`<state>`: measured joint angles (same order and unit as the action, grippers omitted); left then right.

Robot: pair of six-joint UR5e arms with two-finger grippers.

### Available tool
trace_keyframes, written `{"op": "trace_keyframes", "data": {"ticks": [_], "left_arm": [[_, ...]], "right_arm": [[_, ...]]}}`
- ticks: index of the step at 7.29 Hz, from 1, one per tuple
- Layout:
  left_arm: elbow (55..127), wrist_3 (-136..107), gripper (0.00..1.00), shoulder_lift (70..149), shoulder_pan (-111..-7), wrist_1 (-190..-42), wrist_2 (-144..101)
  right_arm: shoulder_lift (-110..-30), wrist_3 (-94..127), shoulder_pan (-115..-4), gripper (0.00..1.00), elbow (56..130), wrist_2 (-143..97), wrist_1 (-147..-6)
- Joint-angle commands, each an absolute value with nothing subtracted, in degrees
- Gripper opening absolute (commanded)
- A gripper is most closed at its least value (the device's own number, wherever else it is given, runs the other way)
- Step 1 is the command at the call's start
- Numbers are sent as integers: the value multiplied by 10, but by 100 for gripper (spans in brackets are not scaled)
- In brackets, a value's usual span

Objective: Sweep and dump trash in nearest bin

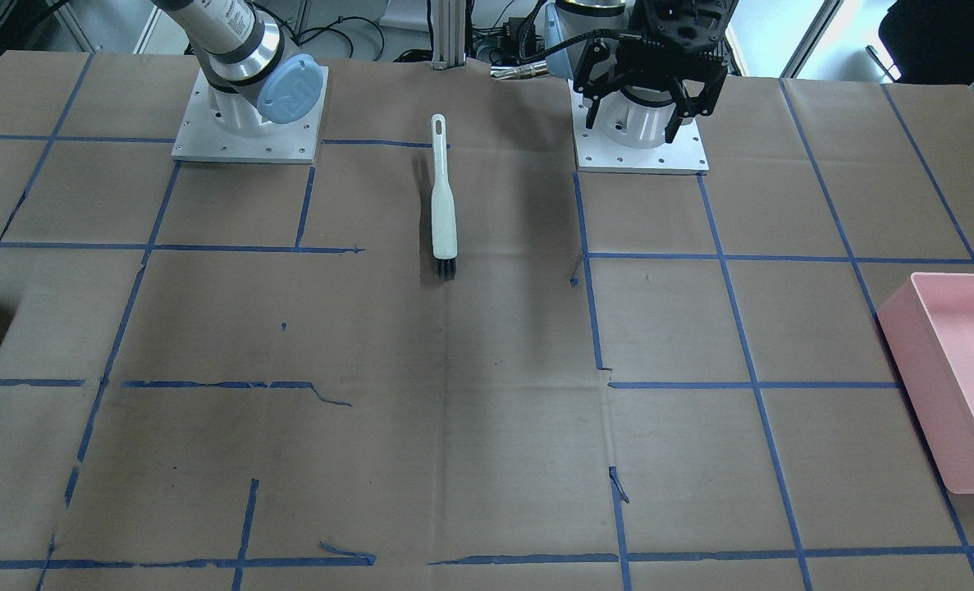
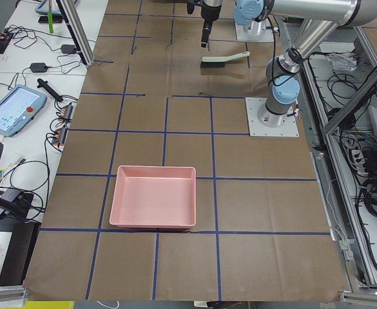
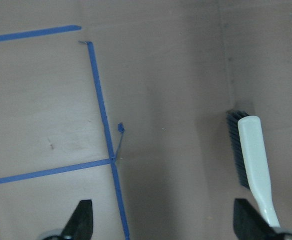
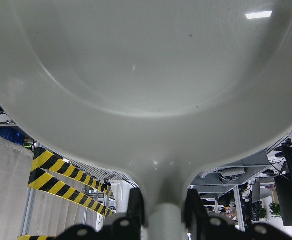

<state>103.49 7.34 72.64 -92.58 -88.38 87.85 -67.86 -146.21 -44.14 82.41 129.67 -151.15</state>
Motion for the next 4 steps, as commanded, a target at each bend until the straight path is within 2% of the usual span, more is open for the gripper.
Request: {"op": "trace_keyframes", "data": {"ticks": [1,4], "left_arm": [[982,76,100,754,-920,-891,936],[927,68,100,833,-911,-883,923]], "right_arm": [[-710,-1483,-442,1,835,1288,-1494],[-779,-1476,-463,1,848,1258,-1421]]}}
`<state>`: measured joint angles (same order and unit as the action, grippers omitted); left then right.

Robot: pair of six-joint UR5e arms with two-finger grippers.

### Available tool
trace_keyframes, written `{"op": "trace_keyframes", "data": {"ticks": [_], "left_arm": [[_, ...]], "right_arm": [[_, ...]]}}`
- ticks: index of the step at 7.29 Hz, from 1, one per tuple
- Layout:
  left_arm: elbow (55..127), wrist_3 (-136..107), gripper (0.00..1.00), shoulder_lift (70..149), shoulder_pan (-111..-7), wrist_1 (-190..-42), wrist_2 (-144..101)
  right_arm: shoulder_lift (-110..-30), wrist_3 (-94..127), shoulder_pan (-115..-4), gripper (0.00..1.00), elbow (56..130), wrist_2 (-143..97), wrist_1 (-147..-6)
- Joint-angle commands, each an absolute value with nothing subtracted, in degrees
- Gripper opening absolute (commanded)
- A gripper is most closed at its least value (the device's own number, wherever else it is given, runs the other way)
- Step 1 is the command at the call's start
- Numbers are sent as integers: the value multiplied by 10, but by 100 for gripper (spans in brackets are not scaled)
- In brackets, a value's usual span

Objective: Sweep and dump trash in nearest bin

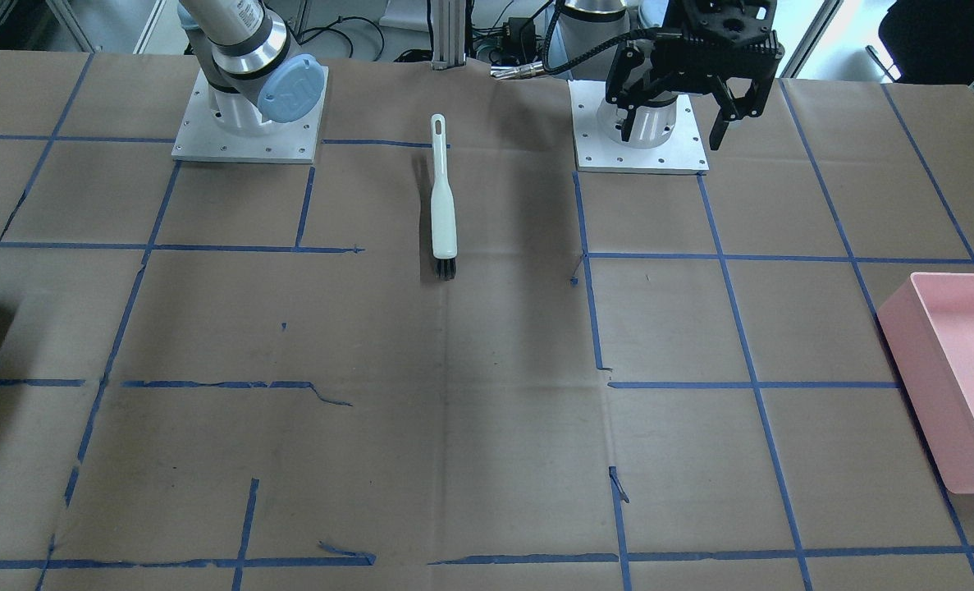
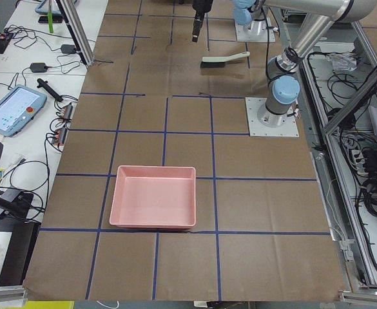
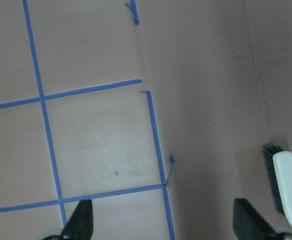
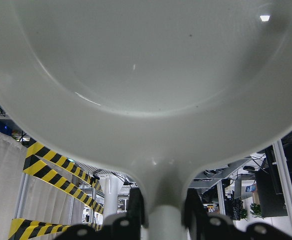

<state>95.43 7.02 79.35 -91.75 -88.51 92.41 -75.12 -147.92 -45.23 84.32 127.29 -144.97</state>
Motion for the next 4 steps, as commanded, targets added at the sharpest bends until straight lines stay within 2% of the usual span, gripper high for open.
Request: {"op": "trace_keyframes", "data": {"ticks": [1,4], "left_arm": [[907,61,100,853,-906,-888,888],[914,60,100,852,-907,-882,889]], "right_arm": [[-788,-1475,-473,0,851,1256,-1419],[-812,-1407,-514,0,866,1239,-1391]]}}
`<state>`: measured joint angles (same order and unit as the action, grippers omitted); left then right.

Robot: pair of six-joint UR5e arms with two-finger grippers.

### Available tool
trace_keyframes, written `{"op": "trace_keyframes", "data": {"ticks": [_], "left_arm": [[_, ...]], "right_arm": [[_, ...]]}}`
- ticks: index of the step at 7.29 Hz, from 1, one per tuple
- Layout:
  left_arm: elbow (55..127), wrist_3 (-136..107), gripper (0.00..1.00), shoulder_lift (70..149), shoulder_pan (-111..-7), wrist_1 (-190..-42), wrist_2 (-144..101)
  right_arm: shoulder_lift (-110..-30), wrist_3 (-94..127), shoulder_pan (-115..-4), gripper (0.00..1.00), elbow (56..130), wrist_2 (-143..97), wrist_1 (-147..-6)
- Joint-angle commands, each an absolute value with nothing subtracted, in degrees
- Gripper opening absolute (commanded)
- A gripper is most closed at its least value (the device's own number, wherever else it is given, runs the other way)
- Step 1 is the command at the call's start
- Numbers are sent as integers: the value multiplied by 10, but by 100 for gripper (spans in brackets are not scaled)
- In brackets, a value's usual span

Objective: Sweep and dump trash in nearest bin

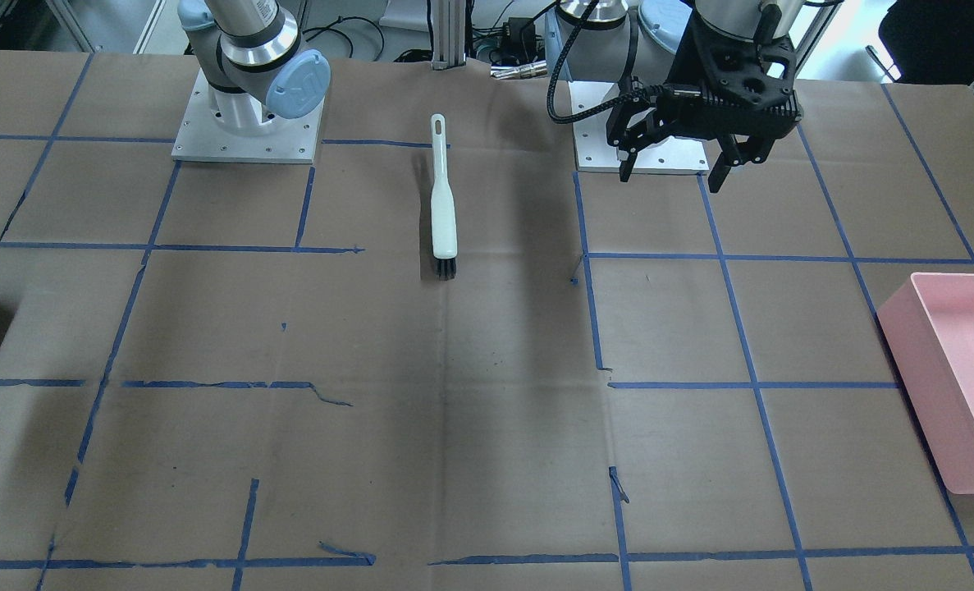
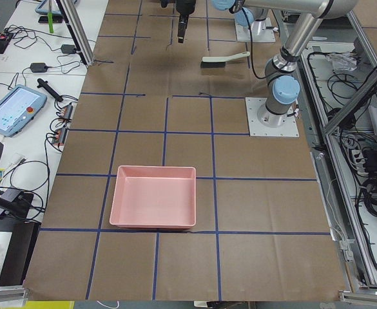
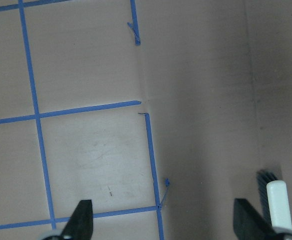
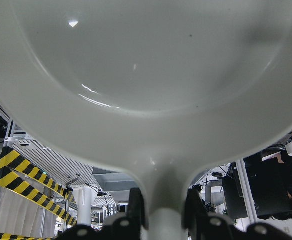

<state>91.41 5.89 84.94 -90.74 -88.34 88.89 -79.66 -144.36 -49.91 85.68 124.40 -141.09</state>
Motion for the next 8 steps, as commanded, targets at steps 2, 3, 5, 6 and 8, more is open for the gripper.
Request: {"op": "trace_keyframes", "data": {"ticks": [2,3,5,6,8], "left_arm": [[920,62,100,860,-907,-880,889],[920,65,100,863,-907,-880,889],[921,69,100,869,-907,-879,889],[921,69,100,869,-906,-879,889],[921,61,100,869,-907,-877,888]], "right_arm": [[-874,-1270,-517,0,900,1195,-1271],[-898,-1202,-517,0,912,1163,-1216],[-916,-1081,-518,0,913,1099,-1117],[-928,-1020,-519,0,914,1064,-1069],[-934,-871,-569,0,913,1038,-991]]}}
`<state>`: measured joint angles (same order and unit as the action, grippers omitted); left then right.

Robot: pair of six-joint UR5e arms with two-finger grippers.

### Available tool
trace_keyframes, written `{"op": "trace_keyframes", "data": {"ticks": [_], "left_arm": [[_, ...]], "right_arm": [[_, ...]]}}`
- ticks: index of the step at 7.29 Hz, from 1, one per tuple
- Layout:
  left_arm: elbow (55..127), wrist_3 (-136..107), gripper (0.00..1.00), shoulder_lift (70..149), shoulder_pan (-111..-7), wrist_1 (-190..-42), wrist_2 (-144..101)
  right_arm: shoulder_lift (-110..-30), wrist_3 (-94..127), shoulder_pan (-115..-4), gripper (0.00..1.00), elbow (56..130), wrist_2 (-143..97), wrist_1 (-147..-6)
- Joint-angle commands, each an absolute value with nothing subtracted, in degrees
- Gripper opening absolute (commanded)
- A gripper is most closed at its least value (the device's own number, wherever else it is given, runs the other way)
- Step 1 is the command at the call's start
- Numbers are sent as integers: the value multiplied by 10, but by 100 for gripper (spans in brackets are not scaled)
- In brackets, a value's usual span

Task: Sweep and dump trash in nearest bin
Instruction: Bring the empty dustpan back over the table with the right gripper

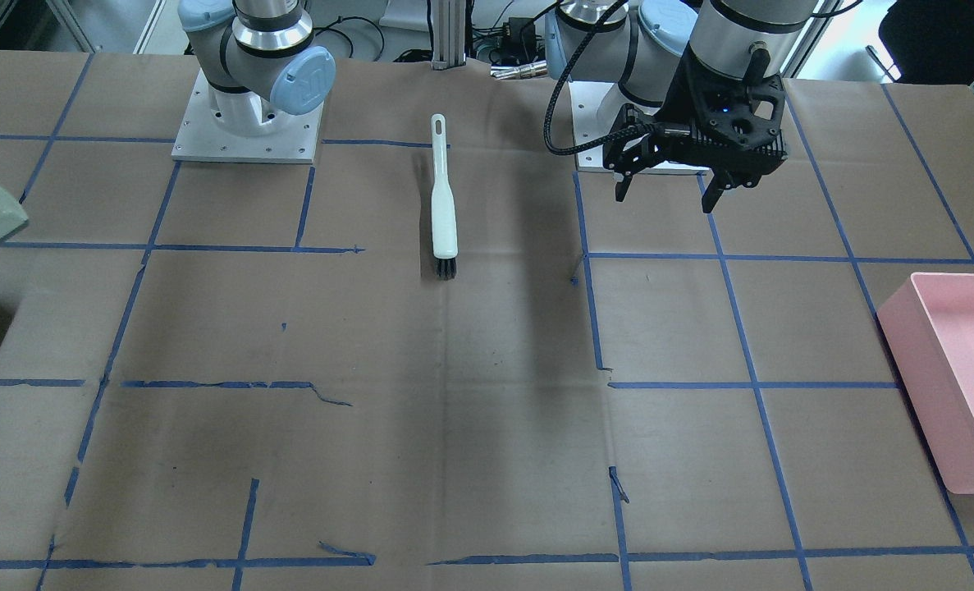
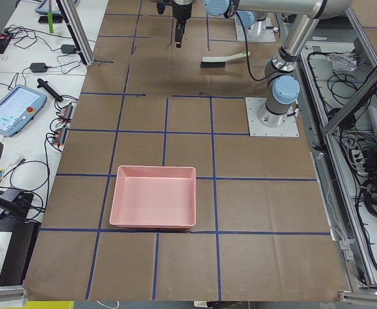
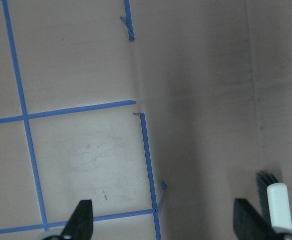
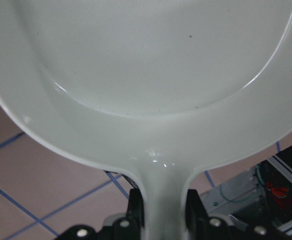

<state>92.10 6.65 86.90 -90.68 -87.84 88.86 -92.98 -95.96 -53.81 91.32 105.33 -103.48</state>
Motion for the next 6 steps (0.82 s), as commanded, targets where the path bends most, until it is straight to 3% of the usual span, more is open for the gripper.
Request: {"op": "trace_keyframes", "data": {"ticks": [1,6], "left_arm": [[921,59,100,870,-907,-877,888],[917,63,100,867,-907,-869,889]], "right_arm": [[-934,-781,-611,0,914,1024,-969],[-892,-380,-791,0,914,926,-921]]}}
